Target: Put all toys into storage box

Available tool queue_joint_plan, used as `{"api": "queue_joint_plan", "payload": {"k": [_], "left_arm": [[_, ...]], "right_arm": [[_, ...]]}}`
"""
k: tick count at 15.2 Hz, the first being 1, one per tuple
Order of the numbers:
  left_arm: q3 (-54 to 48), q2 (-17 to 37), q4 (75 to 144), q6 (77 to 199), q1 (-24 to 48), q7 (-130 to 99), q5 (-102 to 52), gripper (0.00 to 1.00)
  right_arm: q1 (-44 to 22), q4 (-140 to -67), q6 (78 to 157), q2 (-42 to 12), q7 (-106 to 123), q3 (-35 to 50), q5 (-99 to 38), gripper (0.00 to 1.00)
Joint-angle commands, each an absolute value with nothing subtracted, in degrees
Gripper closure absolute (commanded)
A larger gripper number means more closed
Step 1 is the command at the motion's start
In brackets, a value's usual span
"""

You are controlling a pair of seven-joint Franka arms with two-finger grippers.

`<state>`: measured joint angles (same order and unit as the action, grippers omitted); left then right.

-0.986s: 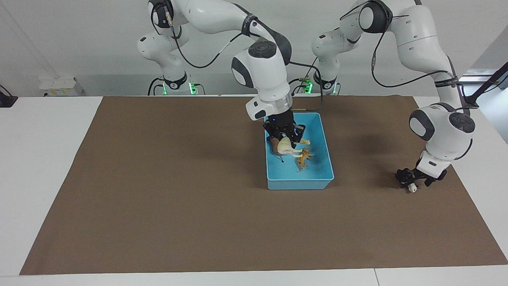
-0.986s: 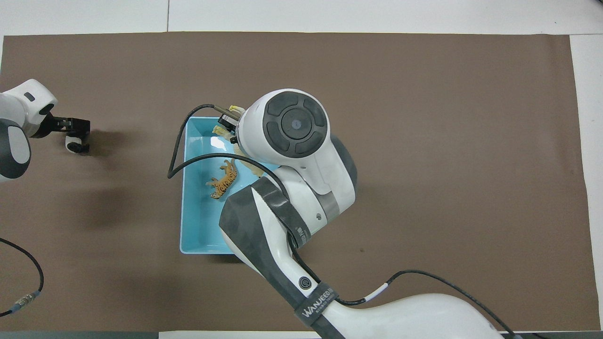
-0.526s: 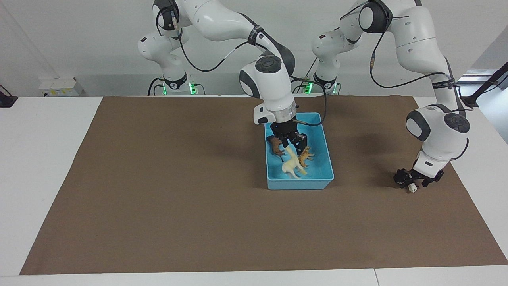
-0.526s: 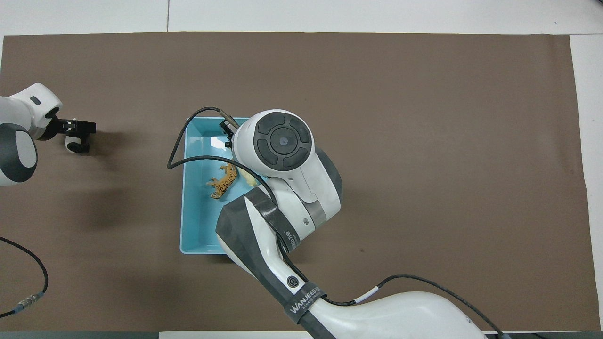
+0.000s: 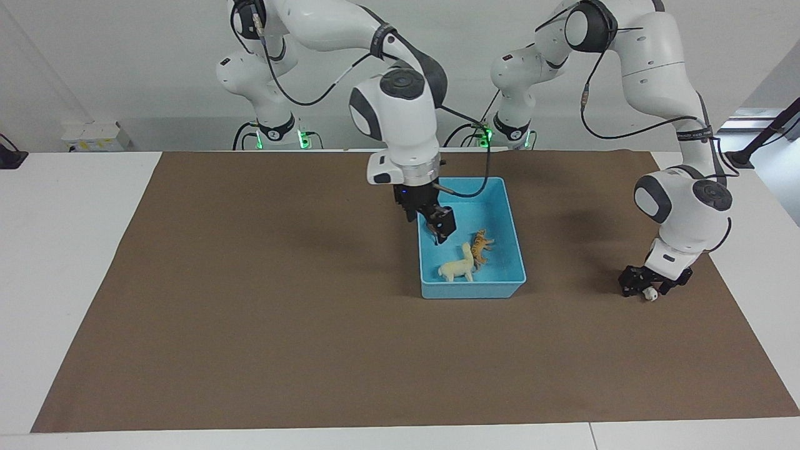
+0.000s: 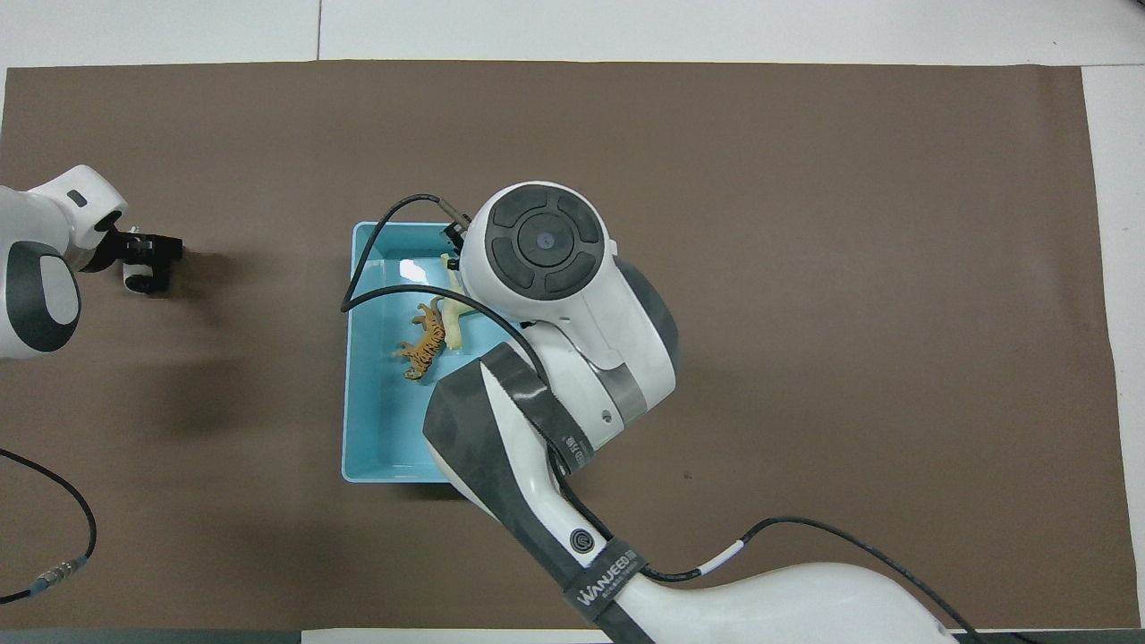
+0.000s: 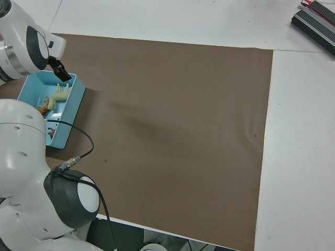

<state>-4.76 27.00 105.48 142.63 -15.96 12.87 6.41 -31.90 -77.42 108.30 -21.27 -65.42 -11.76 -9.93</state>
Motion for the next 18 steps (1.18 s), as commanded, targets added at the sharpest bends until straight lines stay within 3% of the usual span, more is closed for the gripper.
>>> {"api": "queue_joint_plan", "payload": {"k": [1, 5, 9, 13, 18], "left_arm": [[-4.31, 26.28, 106.44, 142.83, -15.38, 10.91, 7.38, 0.98], [-4.31, 26.63, 101.01, 135.99, -12.84, 5.37, 7.29, 1.0], [-4.57, 25.93, 90.99, 120.28, -7.84, -1.56, 7.03, 1.0], [-4.83, 19.7, 90.44, 111.64, 0.42, -15.26, 6.94, 1.0], [-4.66, 16.88, 90.7, 105.13, 14.83, -36.26, 7.29, 1.0]], "right_arm": [[-24.37, -78.92, 107.67, -20.04, -52.96, -10.81, -10.37, 0.0], [-13.82, -79.8, 106.7, -19.95, -22.57, -10.99, -10.11, 0.0], [-5.82, -79.72, 105.57, -19.34, -2.93, -11.07, -9.32, 0.0], [-3.25, -79.54, 99.86, -15.75, 5.35, -11.25, -5.91, 0.0], [-3.08, -79.72, 88.27, -8.19, 7.12, -11.25, -3.78, 0.0]]}}
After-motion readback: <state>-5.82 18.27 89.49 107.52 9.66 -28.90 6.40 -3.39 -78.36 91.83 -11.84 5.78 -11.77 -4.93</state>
